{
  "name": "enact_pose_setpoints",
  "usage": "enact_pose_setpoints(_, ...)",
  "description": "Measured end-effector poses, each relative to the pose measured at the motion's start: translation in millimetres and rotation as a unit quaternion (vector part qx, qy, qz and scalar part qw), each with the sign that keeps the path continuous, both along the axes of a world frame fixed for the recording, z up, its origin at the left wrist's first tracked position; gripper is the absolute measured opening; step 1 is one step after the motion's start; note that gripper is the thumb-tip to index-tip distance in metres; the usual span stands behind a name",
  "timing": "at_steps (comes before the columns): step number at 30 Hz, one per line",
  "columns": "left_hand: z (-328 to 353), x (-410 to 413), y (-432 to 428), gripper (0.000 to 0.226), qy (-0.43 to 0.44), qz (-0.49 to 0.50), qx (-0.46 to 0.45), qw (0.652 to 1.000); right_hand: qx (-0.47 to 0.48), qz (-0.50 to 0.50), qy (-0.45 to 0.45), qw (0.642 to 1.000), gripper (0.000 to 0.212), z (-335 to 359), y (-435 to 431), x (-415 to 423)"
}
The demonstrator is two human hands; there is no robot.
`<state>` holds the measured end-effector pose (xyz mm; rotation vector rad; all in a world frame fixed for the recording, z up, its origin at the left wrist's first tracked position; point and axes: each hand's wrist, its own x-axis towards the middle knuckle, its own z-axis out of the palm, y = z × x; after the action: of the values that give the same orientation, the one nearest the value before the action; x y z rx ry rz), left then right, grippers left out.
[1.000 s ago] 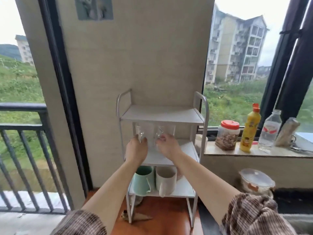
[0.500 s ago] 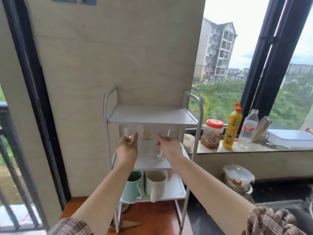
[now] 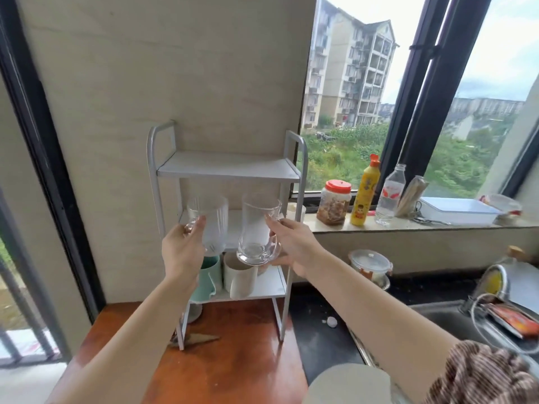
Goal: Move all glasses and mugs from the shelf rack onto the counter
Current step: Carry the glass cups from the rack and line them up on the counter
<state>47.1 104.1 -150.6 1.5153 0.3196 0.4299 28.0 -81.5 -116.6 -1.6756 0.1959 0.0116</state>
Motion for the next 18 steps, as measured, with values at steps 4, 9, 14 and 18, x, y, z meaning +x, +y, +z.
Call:
enact_pose_setpoints(4,1,-43,-28,0.038,-0.007,-0.026,0.013,1.0,0.018,0.012,0.01,1.0,0.038,-3,-39,-47)
enact_pose_setpoints(9,-14,-107,-94,0.033,-0.008,-0.08,0.016,0.997,0.002,-0.025,0.014,1.0,0.03,-18,-107,-120)
enact_pose_setpoints(14,-50,-183,-186,0.027,0.037,-0.187,-0.007,0.982,0.007,-0.088,0.036,0.995,0.041,-48,-199,-216)
enact_pose_setpoints(18,-80,-242,-270,0.031,0.083,-0.258,-0.003,0.963,0.026,-0.152,0.056,0.986,0.037,-74,-273,-307)
